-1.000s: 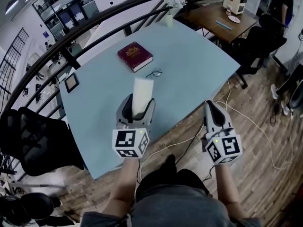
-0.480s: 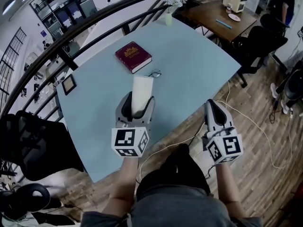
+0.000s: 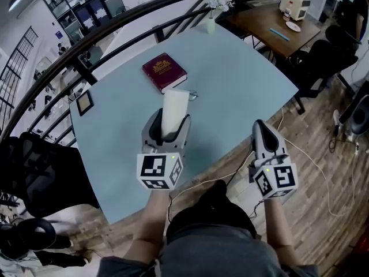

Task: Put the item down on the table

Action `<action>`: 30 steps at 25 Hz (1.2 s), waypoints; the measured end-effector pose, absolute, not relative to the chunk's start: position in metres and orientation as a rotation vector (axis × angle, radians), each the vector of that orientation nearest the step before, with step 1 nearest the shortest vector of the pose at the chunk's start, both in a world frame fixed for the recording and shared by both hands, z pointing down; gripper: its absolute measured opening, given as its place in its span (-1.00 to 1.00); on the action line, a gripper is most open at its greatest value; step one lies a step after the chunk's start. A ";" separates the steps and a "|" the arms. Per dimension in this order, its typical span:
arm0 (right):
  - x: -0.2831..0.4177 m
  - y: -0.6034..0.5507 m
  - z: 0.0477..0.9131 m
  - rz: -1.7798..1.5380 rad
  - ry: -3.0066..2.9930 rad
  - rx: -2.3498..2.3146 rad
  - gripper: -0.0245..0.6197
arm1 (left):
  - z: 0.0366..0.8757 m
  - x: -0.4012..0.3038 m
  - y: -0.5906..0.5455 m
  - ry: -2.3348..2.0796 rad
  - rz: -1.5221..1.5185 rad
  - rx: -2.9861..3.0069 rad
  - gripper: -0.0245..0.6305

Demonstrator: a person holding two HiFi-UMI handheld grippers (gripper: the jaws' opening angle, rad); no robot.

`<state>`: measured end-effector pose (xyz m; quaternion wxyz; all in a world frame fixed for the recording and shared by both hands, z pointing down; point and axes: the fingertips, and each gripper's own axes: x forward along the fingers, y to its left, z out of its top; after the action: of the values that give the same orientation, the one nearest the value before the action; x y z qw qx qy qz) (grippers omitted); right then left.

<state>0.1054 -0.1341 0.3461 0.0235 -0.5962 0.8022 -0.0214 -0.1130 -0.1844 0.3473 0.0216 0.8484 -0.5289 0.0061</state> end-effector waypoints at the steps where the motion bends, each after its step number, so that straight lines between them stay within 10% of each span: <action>1: 0.107 -0.138 0.346 -0.067 2.486 -1.841 -0.91 | 0.347 -0.112 -0.188 -1.645 0.018 2.625 0.02; 30: 0.132 -0.218 0.347 -0.084 2.559 -1.701 -0.91 | 0.352 -0.080 -0.255 -1.747 0.066 2.562 0.02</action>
<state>0.1319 -0.2185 0.3466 0.0340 -0.5531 0.8320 -0.0274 -0.0804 -0.2548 0.3516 0.0199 0.8258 -0.5632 0.0214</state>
